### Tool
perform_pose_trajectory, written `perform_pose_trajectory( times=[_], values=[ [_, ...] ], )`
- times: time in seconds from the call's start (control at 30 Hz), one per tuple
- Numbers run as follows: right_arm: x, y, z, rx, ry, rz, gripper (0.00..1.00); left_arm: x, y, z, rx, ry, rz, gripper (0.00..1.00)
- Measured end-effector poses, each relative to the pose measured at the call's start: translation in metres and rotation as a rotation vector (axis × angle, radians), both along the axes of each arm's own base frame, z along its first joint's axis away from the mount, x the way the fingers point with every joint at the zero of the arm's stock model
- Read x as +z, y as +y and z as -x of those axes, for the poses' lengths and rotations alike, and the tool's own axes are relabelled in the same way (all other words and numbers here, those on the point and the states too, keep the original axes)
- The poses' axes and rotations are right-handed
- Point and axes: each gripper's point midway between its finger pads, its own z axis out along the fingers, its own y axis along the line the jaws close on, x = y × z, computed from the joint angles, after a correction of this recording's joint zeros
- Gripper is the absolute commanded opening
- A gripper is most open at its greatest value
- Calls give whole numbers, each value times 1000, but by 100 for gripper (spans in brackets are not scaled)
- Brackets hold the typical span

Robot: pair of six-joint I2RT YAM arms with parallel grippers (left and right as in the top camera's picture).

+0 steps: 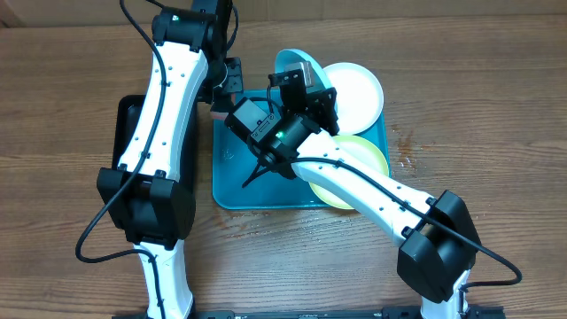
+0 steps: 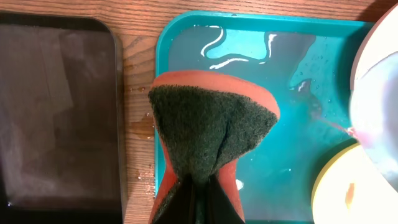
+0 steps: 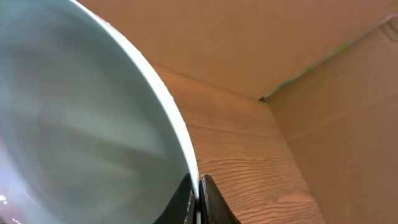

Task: Clean dirty plates on tray and stack at the side
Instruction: 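Lift the light-blue plate off the tray with the right gripper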

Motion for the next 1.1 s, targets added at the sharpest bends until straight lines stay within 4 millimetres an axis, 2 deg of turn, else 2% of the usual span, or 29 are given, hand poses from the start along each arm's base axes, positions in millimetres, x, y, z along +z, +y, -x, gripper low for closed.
perform_pose_trajectory(
  times=[0.43, 0.93, 1.1],
  values=[
    [2, -14, 10, -67, -57, -40, 4, 0, 0, 0, 0, 0, 0, 4],
    [-31, -25, 27, -172, 56, -261, 4, 0, 0, 1, 0, 3, 0, 4],
    [-26, -43, 26, -228, 98, -403, 4, 0, 0, 1, 0, 3, 0, 4]
  ],
)
